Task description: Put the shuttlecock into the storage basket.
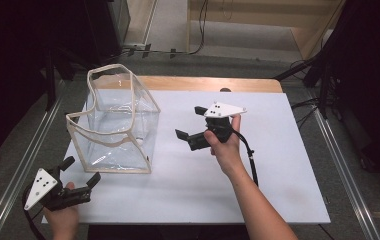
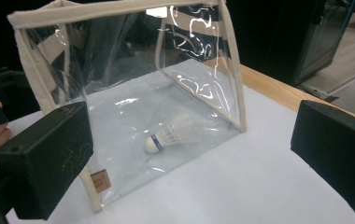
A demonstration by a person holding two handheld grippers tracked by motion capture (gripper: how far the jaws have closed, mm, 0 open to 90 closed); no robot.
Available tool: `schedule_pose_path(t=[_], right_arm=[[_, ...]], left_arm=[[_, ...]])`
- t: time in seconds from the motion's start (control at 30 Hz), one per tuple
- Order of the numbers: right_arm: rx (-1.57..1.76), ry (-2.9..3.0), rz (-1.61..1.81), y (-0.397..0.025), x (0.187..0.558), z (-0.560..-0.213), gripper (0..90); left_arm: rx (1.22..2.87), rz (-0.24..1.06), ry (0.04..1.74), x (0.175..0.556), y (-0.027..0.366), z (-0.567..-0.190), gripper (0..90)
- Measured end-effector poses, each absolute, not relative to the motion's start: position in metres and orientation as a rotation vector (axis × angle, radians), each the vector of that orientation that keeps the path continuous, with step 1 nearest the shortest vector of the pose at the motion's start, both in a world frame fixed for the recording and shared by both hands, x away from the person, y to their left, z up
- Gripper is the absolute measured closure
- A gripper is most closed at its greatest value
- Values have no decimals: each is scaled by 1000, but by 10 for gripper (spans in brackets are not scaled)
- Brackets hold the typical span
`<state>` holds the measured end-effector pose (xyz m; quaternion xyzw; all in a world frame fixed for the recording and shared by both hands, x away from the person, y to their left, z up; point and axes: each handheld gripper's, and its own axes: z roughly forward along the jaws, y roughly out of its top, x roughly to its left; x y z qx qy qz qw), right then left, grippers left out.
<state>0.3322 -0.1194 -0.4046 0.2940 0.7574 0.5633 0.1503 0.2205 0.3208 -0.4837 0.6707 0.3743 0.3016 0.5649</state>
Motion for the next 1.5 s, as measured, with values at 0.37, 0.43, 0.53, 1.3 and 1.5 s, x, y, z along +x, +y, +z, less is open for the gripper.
schedule_pose_path(t=[0.37,0.43,0.53,1.3,1.5], right_arm=[[907,2147,1598,-142,327,-425,0],[919,2141,1589,-146,326,-428,0],[941,2131,1583,-153,325,-434,0],[1050,2069,1533,-197,307,-467,0],[1093,2046,1526,-211,301,-475,0]], left_arm=[[1580,709,880,220,320,-484,0],[1580,709,879,220,320,-484,0],[1579,710,880,220,321,-484,0],[1586,709,878,220,320,-484,0],[1585,709,878,221,320,-484,0]])
